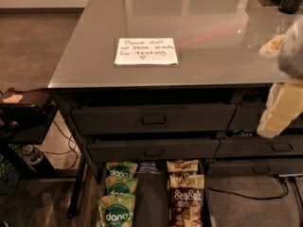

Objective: Pick blue chip bag from bottom drawer and place on counter

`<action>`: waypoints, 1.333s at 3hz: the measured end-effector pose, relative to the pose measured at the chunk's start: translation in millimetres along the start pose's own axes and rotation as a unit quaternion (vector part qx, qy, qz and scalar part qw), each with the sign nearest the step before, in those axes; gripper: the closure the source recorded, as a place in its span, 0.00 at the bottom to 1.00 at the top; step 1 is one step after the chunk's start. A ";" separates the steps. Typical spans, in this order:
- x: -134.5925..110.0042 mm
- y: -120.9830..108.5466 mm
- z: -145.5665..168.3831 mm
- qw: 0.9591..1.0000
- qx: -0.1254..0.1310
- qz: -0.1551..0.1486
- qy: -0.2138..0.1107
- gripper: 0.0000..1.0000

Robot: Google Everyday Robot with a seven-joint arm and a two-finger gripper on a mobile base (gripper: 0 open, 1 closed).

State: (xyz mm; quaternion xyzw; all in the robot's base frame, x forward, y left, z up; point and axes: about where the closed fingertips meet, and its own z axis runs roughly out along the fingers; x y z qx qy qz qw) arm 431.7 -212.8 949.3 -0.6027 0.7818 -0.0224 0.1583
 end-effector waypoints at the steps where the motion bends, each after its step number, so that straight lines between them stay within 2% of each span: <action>1: 4.7 24.7 46.3 1.000 -0.017 0.005 -0.020 0.00; 2: 6.0 45.8 95.5 0.998 -0.027 0.005 -0.051 0.00; 3: 7.6 63.4 151.8 0.994 -0.039 0.012 -0.097 0.00; 4: 12.4 78.0 205.9 0.987 -0.061 0.037 -0.143 0.00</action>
Offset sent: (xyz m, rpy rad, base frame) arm -0.0214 0.0377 -0.1754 0.2067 0.0191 0.0459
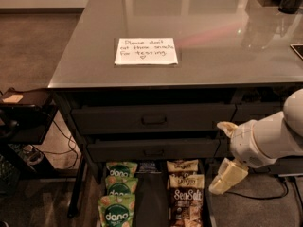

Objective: Pick blue chip bag from bottom drawer and place on counter

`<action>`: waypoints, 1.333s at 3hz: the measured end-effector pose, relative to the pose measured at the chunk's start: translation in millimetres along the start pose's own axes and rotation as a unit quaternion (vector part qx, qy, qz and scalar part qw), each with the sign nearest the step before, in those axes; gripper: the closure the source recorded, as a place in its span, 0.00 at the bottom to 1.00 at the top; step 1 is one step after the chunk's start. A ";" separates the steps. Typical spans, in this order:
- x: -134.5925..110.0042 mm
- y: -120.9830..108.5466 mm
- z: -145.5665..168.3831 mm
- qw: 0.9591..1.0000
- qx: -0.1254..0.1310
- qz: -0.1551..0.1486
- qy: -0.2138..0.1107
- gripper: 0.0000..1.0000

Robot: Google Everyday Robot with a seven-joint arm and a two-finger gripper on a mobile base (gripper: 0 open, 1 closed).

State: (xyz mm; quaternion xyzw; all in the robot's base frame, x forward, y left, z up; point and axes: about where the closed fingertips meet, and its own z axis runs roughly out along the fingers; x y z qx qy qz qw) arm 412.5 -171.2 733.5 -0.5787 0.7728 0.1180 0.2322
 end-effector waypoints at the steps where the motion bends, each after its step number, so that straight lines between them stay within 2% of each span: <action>1: 0.0 0.0 0.0 1.000 0.000 0.000 0.000 0.00; 2: 17.2 0.4 13.7 1.000 0.013 -0.009 0.001 0.00; 4: 64.7 5.5 98.3 0.999 0.032 -0.030 -0.012 0.00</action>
Offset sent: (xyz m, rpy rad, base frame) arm -0.0015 -0.0224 -0.0541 -0.0238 -0.0713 0.0038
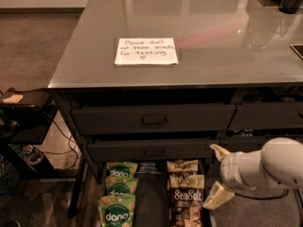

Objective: Pick blue chip bag from bottom drawer and place on counter

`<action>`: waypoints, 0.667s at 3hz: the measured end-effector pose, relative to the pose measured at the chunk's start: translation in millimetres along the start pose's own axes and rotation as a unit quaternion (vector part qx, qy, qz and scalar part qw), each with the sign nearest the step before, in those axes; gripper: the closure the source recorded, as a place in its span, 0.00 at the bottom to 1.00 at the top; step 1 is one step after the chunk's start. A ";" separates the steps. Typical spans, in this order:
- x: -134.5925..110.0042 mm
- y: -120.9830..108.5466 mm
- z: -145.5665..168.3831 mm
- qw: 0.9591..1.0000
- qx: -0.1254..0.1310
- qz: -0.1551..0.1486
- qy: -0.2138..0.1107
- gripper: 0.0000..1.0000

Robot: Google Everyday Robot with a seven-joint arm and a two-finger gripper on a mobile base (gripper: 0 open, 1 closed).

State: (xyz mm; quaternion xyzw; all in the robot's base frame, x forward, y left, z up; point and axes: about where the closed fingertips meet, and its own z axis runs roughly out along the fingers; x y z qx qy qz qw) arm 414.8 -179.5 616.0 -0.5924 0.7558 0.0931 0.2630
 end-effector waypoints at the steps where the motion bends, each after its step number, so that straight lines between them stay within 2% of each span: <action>1: 16.0 3.6 39.6 1.000 0.000 0.002 -0.021 0.00; 2: 32.0 15.9 93.5 0.998 -0.017 0.018 -0.052 0.00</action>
Offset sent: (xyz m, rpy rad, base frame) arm 0.0155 0.0285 -0.1432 0.1760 0.0143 0.0005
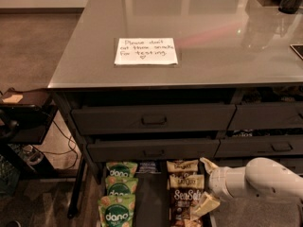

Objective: Pick blue chip bag from bottom drawer and place on counter

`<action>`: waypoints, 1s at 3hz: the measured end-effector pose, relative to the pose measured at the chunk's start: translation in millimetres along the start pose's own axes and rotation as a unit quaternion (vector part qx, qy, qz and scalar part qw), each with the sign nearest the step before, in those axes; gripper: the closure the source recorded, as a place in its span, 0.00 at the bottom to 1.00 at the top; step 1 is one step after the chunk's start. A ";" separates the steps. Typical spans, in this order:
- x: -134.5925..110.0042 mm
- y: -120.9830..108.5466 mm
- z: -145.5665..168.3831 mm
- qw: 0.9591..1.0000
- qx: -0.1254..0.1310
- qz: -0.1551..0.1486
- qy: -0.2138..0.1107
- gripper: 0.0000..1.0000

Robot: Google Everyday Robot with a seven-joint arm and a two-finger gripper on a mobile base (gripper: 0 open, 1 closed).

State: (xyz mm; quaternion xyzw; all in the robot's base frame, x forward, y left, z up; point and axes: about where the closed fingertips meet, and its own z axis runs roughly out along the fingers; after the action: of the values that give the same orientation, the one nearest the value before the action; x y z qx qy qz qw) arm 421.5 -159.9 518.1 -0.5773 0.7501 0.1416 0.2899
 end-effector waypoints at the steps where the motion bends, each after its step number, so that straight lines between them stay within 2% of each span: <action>1: 0.2 0.1 0.2 1.000 0.000 0.000 0.000 0.00; 2: 22.9 7.8 28.3 1.000 -0.013 0.005 0.000 0.00; 3: 34.5 17.5 79.5 0.999 -0.031 -0.010 -0.015 0.00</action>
Offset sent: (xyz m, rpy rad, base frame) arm -0.0092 -0.0042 -0.0986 0.0162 0.0681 0.0127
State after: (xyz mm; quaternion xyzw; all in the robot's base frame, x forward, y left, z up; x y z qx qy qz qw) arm 420.8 -138.3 432.4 -0.5913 0.7350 0.1709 0.2845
